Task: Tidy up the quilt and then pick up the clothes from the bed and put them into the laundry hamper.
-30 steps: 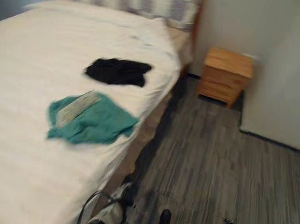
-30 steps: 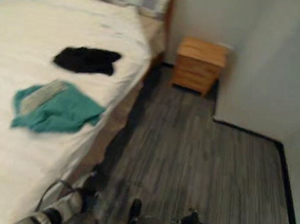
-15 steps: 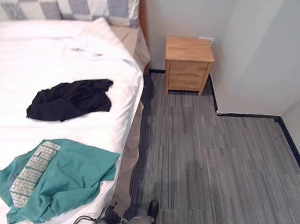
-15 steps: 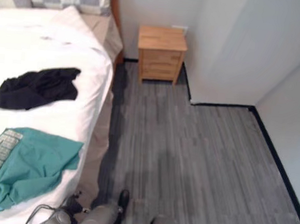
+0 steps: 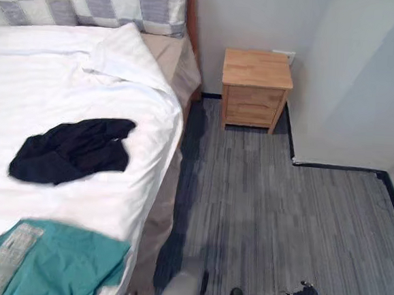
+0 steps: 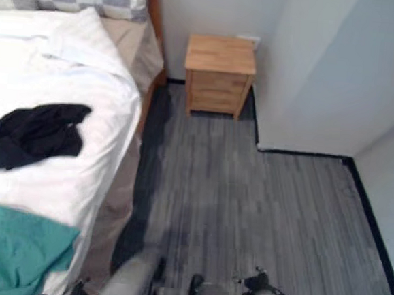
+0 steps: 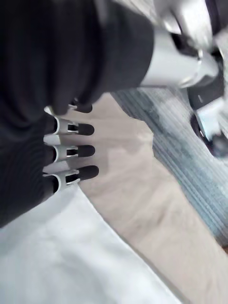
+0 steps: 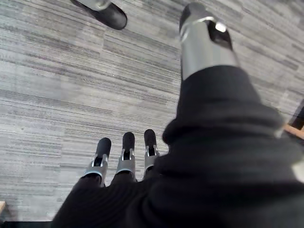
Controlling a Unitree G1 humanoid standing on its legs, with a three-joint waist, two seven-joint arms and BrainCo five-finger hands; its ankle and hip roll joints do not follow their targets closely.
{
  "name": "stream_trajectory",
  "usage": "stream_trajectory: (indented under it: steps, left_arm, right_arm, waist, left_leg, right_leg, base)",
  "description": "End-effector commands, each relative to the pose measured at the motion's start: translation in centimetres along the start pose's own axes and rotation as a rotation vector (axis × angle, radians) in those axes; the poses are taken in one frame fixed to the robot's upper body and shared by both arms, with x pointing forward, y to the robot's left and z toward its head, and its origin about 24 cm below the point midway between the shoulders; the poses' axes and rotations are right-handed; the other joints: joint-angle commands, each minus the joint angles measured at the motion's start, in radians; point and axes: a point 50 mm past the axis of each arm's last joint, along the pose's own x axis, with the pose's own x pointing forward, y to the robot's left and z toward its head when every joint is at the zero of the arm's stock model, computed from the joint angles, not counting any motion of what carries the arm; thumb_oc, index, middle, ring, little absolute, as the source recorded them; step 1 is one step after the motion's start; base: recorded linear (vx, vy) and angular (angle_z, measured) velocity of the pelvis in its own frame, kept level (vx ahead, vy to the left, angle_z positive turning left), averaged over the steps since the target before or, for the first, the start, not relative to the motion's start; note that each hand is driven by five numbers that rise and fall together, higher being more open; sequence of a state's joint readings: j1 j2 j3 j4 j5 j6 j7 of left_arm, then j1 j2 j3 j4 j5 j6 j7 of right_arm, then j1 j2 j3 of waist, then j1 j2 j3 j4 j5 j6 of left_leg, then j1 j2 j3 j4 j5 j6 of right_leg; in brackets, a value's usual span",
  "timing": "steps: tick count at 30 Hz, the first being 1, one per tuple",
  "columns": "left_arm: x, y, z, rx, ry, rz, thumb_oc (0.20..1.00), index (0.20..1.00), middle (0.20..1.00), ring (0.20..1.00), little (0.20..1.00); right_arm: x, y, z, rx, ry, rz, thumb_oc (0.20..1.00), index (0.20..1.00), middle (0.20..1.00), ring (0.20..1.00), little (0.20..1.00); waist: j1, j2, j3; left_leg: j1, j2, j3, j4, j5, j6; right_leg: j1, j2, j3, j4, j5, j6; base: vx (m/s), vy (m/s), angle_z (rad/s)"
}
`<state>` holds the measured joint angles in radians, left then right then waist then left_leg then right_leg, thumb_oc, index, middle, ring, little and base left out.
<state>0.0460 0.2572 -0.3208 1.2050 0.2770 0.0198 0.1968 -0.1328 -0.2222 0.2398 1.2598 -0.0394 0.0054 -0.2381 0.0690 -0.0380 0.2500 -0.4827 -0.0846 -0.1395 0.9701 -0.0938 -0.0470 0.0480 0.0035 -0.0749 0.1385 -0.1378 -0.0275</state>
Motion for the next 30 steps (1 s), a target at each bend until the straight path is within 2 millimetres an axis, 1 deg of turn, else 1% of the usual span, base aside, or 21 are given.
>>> stream_trajectory:
  steps: [1, 2, 4, 6, 8, 9, 10, 11, 12, 14, 15, 17, 18, 19, 20, 22, 24, 27, 28, 29, 30]
  left_arm:
    - [0.8, 4.1, 3.7, -0.038, -0.121, 0.149, 1.0, 1.0, 1.0, 1.0, 1.0]
    - [0.8, 4.3, 4.3, -0.047, -0.138, 0.163, 1.0, 1.0, 1.0, 1.0, 1.0]
    - [0.8, 4.6, 5.7, -0.042, -0.182, 0.165, 1.0, 1.0, 1.0, 1.0, 1.0]
    - [0.8, 4.7, 5.9, -0.022, -0.186, 0.162, 1.0, 1.0, 1.0, 1.0, 1.0]
    - [0.9, 4.6, 5.3, 0.004, -0.164, 0.151, 1.0, 1.0, 1.0, 1.0, 1.0]
    - [0.9, 4.4, 5.0, 0.005, -0.151, 0.147, 1.0, 1.0, 1.0, 1.0, 1.0]
    - [0.9, 4.4, 5.0, 0.005, -0.151, 0.147, 1.0, 1.0, 1.0, 1.0, 1.0]
    - [1.0, 4.8, 4.7, 0.005, -0.131, 0.164, 1.0, 1.0, 1.0, 1.0, 1.0]
    - [1.0, 5.3, 4.4, -0.009, -0.119, 0.181, 1.0, 1.0, 1.0, 1.0, 1.0]
    - [1.0, 5.9, 3.9, -0.025, -0.105, 0.201, 1.0, 1.0, 1.0, 1.0, 1.0]
    - [1.0, 5.9, 3.9, -0.026, -0.105, 0.2, 1.0, 1.0, 1.0, 1.0, 1.0]
    - [1.0, 6.5, 3.8, -0.04, -0.114, 0.215, 1.0, 1.0, 1.0, 1.0, 1.0]
    - [1.0, 6.5, 3.8, -0.034, -0.11, 0.218, 1.0, 1.0, 1.0, 1.0, 1.0]
    - [1.0, 6.6, 4.0, -0.039, -0.116, 0.222, 1.0, 1.0, 1.0, 1.0, 1.0]
    - [1.0, 6.6, 4.1, -0.039, -0.117, 0.223, 1.0, 1.0, 1.0, 1.0, 1.0]
    - [1.1, 6.6, 4.4, -0.048, -0.119, 0.223, 1.0, 1.0, 1.0, 1.0, 1.0]
    - [1.1, 6.3, 4.2, -0.065, -0.107, 0.213, 1.0, 1.0, 1.0, 1.0, 1.0]
    - [1.0, 5.6, 2.4, -0.065, -0.048, 0.191, 1.0, 1.0, 1.0, 1.0, 1.0]
    - [0.9, 5.2, 1.5, -0.088, -0.017, 0.186, 1.0, 1.0, 1.0, 1.0, 1.0]
    - [0.9, 4.8, 1.2, -0.114, -0.006, 0.179, 1.0, 1.0, 1.0, 1.0, 1.0]
    - [0.9, 4.8, 1.2, -0.114, -0.006, 0.179, 1.0, 1.0, 1.0, 1.0, 1.0]
  right_arm:
    - [-0.1, -0.8, -0.2, -0.049, -0.043, -0.026, 1.0, 1.0, 1.0, 1.0, 1.0]
    - [-0.1, -0.8, 0.1, -0.058, -0.057, -0.027, 1.0, 1.0, 1.0, 1.0, 1.0]
    - [0.0, -0.9, 0.6, -0.055, -0.071, -0.035, 1.0, 1.0, 1.0, 1.0, 1.0]
    - [-0.1, -1.0, -0.1, -0.043, -0.049, -0.045, 1.0, 1.0, 1.0, 1.0, 1.0]
    - [-0.3, -0.6, -1.3, -0.064, -0.005, -0.03, 1.0, 1.0, 1.0, 1.0, 1.0]
    - [-0.4, -0.2, -1.8, -0.075, 0.01, -0.018, 1.0, 1.0, 1.0, 1.0, 1.0]
    - [-0.4, -0.2, -1.8, -0.075, 0.01, -0.018, 1.0, 1.0, 1.0, 1.0, 1.0]
    - [-0.3, -0.3, -1.7, -0.071, 0.019, -0.019, 1.0, 1.0, 1.0, 1.0, 1.0]
    - [-0.3, -0.3, -1.2, -0.059, 0.001, -0.022, 1.0, 1.0, 1.0, 1.0, 1.0]
    - [-0.2, -0.3, -0.5, -0.048, -0.022, -0.026, 1.0, 1.0, 1.0, 1.0, 1.0]
    - [-0.2, -0.3, -0.5, -0.049, -0.022, -0.026, 1.0, 1.0, 1.0, 1.0, 1.0]
    - [-0.1, -0.3, 0.7, -0.033, -0.064, -0.028, 1.0, 1.0, 1.0, 1.0, 1.0]
    - [-0.1, -0.3, 1.2, -0.031, -0.077, -0.027, 1.0, 1.0, 1.0, 1.0, 1.0]
    - [0.0, -0.4, 1.7, -0.029, -0.087, -0.032, 1.0, 1.0, 1.0, 1.0, 1.0]
    - [0.0, -0.4, 1.7, -0.029, -0.087, -0.032, 1.0, 1.0, 1.0, 1.0, 1.0]
    - [0.1, -0.6, 2.0, -0.036, -0.083, -0.033, 1.0, 1.0, 1.0, 1.0, 1.0]
    - [0.0, -0.6, 1.6, -0.057, -0.072, -0.03, 1.0, 1.0, 1.0, 1.0, 1.0]
    - [0.0, -0.3, 1.1, -0.119, -0.059, -0.01, 1.0, 1.0, 1.0, 1.0, 1.0]
    - [-0.1, 0.0, 1.1, -0.119, -0.061, -0.002, 1.0, 1.0, 1.0, 1.0, 1.0]
    - [0.0, -0.3, 1.0, -0.129, -0.071, -0.009, 1.0, 1.0, 1.0, 1.0, 1.0]
    - [0.0, -0.3, 1.0, -0.128, -0.071, -0.009, 1.0, 1.0, 1.0, 1.0, 1.0]
  waist:
    - [0.02, -0.014, 0.051]
    - [0.032, -0.004, 0.045]
    - [0.044, 0.02, 0.03]
    - [0.048, 0.008, 0.024]
    - [0.058, -0.016, -0.004]
    - [0.057, -0.029, -0.007]
    - [0.057, -0.029, -0.007]
    - [0.042, -0.033, 0.017]
    - [0.033, -0.027, 0.032]
    - [0.02, 0.005, 0.038]
    - [0.019, 0.003, 0.041]
    - [-0.002, 0.011, 0.044]
    - [-0.017, 0.003, 0.042]
    - [-0.028, 0.006, 0.039]
    - [-0.03, 0.006, 0.039]
    - [-0.037, 0.023, 0.036]
    - [-0.036, 0.028, 0.032]
    - [-0.024, 0.002, 0.008]
    - [-0.01, 0.004, 0.0]
    - [0.001, 0.014, -0.012]
    - [-0.003, 0.01, -0.014]
  left_leg:
    - [0.277, 0.03, -0.022, -0.468, -0.04, 0.001]
    - [0.266, 0.024, -0.035, -0.626, -0.006, -0.004]
    - [0.265, 0.065, -0.009, -0.898, 0.132, -0.023]
    - [0.234, 0.082, 0.068, -0.967, 0.162, -0.024]
    - [0.247, 0.067, 0.065, -0.927, 0.155, 0.005]
    - [0.248, 0.043, 0.064, -0.891, 0.137, 0.021]
    - [0.248, 0.043, 0.064, -0.891, 0.137, 0.021]
    - [0.291, 0.027, 0.077, -0.862, 0.09, 0.047]
    - [0.329, 0.027, 0.068, -0.864, 0.074, 0.058]
    - [0.392, 0.047, 0.038, -0.902, 0.062, 0.071]
    - [0.396, 0.044, 0.038, -0.904, 0.061, 0.071]
    - [0.483, 0.044, -0.028, -0.941, 0.03, 0.06]
    - [0.519, 0.04, -0.069, -0.944, -0.007, 0.045]
    - [0.539, 0.041, -0.107, -0.944, -0.026, 0.038]
    - [0.537, 0.04, -0.11, -0.944, -0.024, 0.038]
    - [0.575, 0.059, -0.177, -0.947, -0.055, 0.022]
    - [0.611, 0.081, -0.255, -0.956, -0.079, 0.01]
    - [0.622, 0.114, -0.313, -0.952, -0.096, -0.02]
    - [0.63, 0.157, -0.334, -0.952, -0.093, -0.037]
    - [0.588, 0.2, -0.326, -0.937, -0.05, -0.071]
    - [0.583, 0.195, -0.33, -0.939, -0.046, -0.071]
  right_leg:
    - [0.011, -0.042, -0.076, -0.213, 0.089, 0.104]
    - [0.036, -0.029, -0.06, -0.225, 0.071, 0.111]
    - [0.08, -0.022, -0.068, -0.226, 0.022, 0.113]
    - [0.121, -0.033, -0.088, -0.226, -0.01, 0.121]
    - [0.142, -0.049, -0.071, -0.146, -0.037, 0.138]
    - [0.118, -0.072, -0.076, -0.018, -0.033, 0.161]
    - [0.118, -0.072, -0.076, -0.018, -0.033, 0.161]
    - [0.002, -0.149, -0.106, 0.275, 0.103, 0.205]
    - [-0.057, -0.171, -0.112, 0.379, 0.159, 0.194]
    - [-0.157, -0.156, -0.136, 0.453, 0.137, 0.168]
    - [-0.156, -0.159, -0.135, 0.459, 0.132, 0.167]
    - [-0.209, -0.148, -0.172, 0.252, 0.094, 0.158]
    - [-0.226, -0.156, -0.133, 0.026, 0.113, 0.169]
    - [-0.242, -0.164, -0.086, -0.073, 0.143, 0.182]
    - [-0.24, -0.166, -0.089, -0.079, 0.147, 0.182]
    - [-0.277, -0.2, -0.006, -0.199, 0.195, 0.209]
    - [-0.309, -0.212, 0.037, -0.218, 0.217, 0.225]
    - [-0.258, -0.234, -0.023, -0.215, 0.24, 0.229]
    - [-0.247, -0.208, -0.017, -0.192, 0.237, 0.219]
    - [-0.222, -0.202, -0.07, -0.187, 0.23, 0.216]
    - [-0.224, -0.207, -0.073, -0.188, 0.233, 0.217]
  base:
    - [0.55, 0.292, -1.48]
    - [0.59, 0.358, -0.98]
    - [0.52, 0.323, -0.68]
    - [0.47, 0.281, -0.27]
    - [0.55, 0.315, 0.12]
    - [0.39, 0.236, 0.13]
    - [0.43, 0.374, 0.03]
    - [0.4, 0.373, 0.03]
    - [0.52, 0.455, -0.06]
    - [0.34, 0.206, 0.0]
    - [0.48, 0.066, 0.46]
    - [0.72, -0.069, 0.76]
    - [0.77, -0.171, 1.09]
    - [0.58, -0.143, 1.48]
    - [0.47, -0.089, 1.59]
    - [0.51, -0.131, 1.66]
    - [0.55, -0.265, 1.94]
    - [0.52, -0.394, 1.79]
    - [0.52, -0.539, 1.64]
    - [0.36, -0.416, 1.51]
    - [0.25, -0.309, 1.38]
